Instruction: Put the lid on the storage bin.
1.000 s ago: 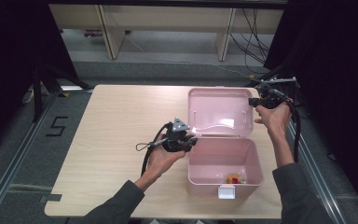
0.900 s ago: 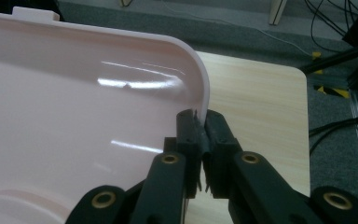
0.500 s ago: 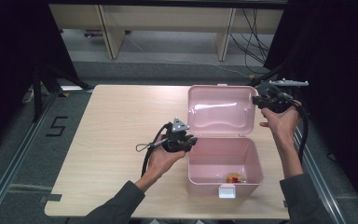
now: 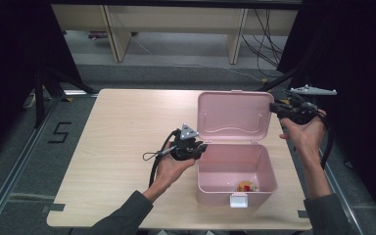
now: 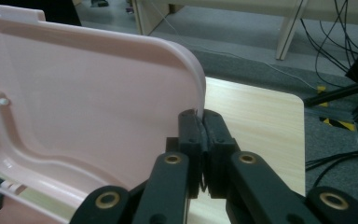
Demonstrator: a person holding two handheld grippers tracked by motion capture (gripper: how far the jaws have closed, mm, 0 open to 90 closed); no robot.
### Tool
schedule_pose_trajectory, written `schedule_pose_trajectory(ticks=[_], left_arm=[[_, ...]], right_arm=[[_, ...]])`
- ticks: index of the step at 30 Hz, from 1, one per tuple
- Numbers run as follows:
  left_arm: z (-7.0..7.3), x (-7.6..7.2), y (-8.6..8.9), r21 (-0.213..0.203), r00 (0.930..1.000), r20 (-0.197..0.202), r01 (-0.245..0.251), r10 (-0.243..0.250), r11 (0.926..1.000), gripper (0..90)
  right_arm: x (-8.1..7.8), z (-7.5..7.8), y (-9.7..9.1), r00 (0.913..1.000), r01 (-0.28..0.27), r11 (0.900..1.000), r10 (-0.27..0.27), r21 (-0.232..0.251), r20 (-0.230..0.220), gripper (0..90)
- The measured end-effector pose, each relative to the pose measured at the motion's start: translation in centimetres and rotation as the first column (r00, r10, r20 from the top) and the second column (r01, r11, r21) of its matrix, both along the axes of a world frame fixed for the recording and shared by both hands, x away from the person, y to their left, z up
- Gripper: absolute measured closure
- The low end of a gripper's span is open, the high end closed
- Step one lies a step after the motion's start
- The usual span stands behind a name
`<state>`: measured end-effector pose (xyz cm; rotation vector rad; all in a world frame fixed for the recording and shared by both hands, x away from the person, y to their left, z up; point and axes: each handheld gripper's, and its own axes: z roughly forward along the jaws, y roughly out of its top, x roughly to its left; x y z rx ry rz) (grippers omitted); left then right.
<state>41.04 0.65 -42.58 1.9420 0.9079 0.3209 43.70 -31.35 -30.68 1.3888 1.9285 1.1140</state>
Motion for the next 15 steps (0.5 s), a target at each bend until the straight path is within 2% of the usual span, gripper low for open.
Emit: schedule_pose_trajectory(ticks=[1, 2, 4, 5, 6, 7, 8, 9, 10, 11, 12, 13, 14, 15], left_arm=[[0.0, 0.0, 0.0, -0.002, 1.0000, 0.002, -0.005, 0.005, 1.0000, 77.5], [0.0, -0.1, 0.0, 0.000, 0.9999, 0.003, -0.010, 0.010, 0.9999, 77.4], [0.0, 0.0, 0.0, -0.001, 0.9999, 0.009, -0.006, 0.006, 1.0000, 77.4], [-0.1, 0.0, 0.0, -0.012, 0.9998, 0.012, -0.015, 0.015, 0.9998, 77.5], [-0.1, 0.0, -0.1, -0.018, 0.9996, 0.016, -0.021, 0.022, 0.9996, 77.5], [-0.1, 0.0, -0.1, -0.025, 0.9995, 0.014, -0.027, 0.028, 0.9993, 77.9], [0.0, 0.1, 0.2, -0.037, 0.9983, 0.032, -0.046, 0.048, 0.9982, 80.1], [0.0, 0.1, 0.2, -0.037, 0.9983, 0.032, -0.046, 0.048, 0.9982, 82.0], [0.1, 0.3, 0.3, -0.055, 0.9990, 0.015, -0.041, 0.042, 0.9976, 82.4], [0.1, 0.3, 0.3, -0.055, 0.9990, 0.015, -0.041, 0.042, 0.9976, 82.4], [0.1, 0.4, 0.5, -0.066, 0.9992, -0.002, -0.039, 0.039, 0.9971, 82.4], [0.1, 0.4, 0.5, -0.065, 0.9994, -0.002, -0.036, 0.036, 0.9973, 82.3], [0.1, 0.2, 0.4, -0.037, 0.9992, 0.021, -0.035, 0.035, 0.9987, 82.3], [0.1, 0.2, 0.4, -0.037, 0.9992, 0.021, -0.035, 0.035, 0.9987, 82.3]], right_arm=[[-0.2, 0.1, -0.1, 1.0000, -0.007, 0.9999, 0.007, -0.011, 0.007, 88.4], [-0.6, 0.2, -0.1, 1.0000, -0.002, 1.0000, 0.002, 0.002, -0.003, 88.4], [-0.7, 0.3, -0.2, 0.9999, -0.014, 0.9999, 0.014, -0.004, 0.002, 88.4], [-1.1, 0.4, -0.2, 1.0000, -0.007, 1.0000, 0.007, 0.003, 0.001, 88.3], [-1.3, 0.5, -0.3, 0.9998, -0.019, 0.9996, 0.019, -0.019, 0.009, 88.3], [-1.5, 0.5, -0.3, 0.9998, -0.017, 0.9998, 0.017, -0.010, 0.011, 88.3], [-1.9, 0.6, -0.4, 0.9994, -0.026, 0.9994, 0.027, -0.023, 0.021, 88.2], [-2.2, 0.6, -0.5, 0.9993, -0.025, 0.9995, 0.026, -0.016, 0.027, 88.2], [-2.5, 0.6, -0.6, 0.9994, -0.026, 0.9995, 0.026, -0.016, 0.022, 88.3], [-2.5, 0.6, -0.6, 0.9994, -0.026, 0.9995, 0.026, -0.016, 0.022, 88.3], [-2.6, 0.5, -0.6, 0.9987, -0.024, 0.9997, 0.025, -0.011, 0.044, 88.3], [-2.9, 0.5, -0.5, 0.9990, -0.025, 0.9996, 0.025, -0.014, 0.038, 88.2], [-3.5, 0.5, -0.4, 0.9991, -0.015, 0.9998, 0.015, -0.012, 0.039, 88.2], [-3.5, 0.5, -0.4, 0.9991, -0.015, 0.9998, 0.015, -0.012, 0.039, 88.2]])
